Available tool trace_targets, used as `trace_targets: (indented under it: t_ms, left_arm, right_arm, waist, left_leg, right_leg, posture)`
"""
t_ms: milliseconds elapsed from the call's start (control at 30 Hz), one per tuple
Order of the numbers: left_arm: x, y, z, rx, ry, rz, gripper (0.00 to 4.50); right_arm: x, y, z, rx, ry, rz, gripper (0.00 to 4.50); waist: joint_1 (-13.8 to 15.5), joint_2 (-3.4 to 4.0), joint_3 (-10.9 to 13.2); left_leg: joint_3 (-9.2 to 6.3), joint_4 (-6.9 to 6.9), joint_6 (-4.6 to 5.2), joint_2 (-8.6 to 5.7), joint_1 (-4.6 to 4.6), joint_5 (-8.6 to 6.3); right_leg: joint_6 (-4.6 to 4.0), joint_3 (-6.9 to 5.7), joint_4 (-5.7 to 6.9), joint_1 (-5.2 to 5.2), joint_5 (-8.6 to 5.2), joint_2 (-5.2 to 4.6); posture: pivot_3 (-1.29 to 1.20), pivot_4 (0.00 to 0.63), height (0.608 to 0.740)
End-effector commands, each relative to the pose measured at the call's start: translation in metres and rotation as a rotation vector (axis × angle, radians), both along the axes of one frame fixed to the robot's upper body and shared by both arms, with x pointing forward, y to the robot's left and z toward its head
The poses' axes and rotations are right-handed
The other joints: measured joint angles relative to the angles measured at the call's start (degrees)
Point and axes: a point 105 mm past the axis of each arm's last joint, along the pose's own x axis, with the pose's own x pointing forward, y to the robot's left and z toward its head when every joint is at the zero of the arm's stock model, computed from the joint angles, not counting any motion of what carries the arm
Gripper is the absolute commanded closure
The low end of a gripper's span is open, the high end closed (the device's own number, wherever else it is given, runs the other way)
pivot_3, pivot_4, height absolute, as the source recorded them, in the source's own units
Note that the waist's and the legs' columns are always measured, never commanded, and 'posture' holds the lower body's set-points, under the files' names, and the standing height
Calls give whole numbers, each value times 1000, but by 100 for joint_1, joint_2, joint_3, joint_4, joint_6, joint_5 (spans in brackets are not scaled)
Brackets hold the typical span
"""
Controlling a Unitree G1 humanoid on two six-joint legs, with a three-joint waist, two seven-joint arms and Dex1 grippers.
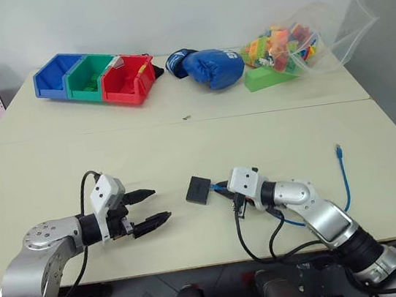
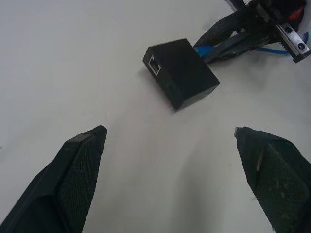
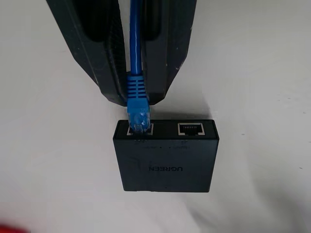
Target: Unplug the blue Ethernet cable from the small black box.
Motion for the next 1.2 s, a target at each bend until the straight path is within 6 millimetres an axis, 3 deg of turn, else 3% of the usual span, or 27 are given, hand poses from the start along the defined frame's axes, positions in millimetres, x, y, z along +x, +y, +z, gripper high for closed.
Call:
trace_targets:
  t_ms: [33,233,433,633,900,1200]
  left_arm:
    - [6,-9,23,-146,45,-28,0]
    - [13,-26,32,-235,115,-79,0]
    - [8,-44,36,-285,147,-143,0]
    - [9,-44,36,-323,147,-144,0]
    - [12,-47,36,-353,153,-144,1910]
    - [14,-51,34,-358,155,-160,3643]
  right_arm:
    - [-5,8,48,-28,-310,173,4355]
    - [-11,8,68,-137,-548,336,4356]
    - [-15,11,76,-129,-593,365,4356]
    - [-13,9,83,-91,-581,341,4356]
    - [-13,8,86,-83,-581,336,4357]
    - [-22,11,83,-100,-588,388,4357]
  waist:
    - [-3,0,1]
    - [-4,-1,0]
    - [-3,-1,0]
    - [0,-1,0]
    - [5,-1,0]
    - [9,-1,0]
  left_leg:
    - [0,0,0,0,-1,0]
    - [-1,0,0,-1,0,0]
    - [-2,1,-1,-1,0,0]
    - [-5,2,-1,-1,1,1]
    - [-5,3,-1,-2,0,1]
    - [-5,3,-1,-3,0,1]
  right_leg:
    - [0,-3,0,0,0,1]
    - [-8,-8,1,2,5,1]
    - [-17,-4,4,3,11,0]
    - [-28,1,7,3,17,-1]
    - [-28,1,6,4,17,-1]
    - [-28,1,6,4,17,-2]
  posture:
    - [0,150,740]
    - [0,150,740]
    - [0,150,740]
    - [0,150,740]
    - [0,150,740]
    - [0,150,740]
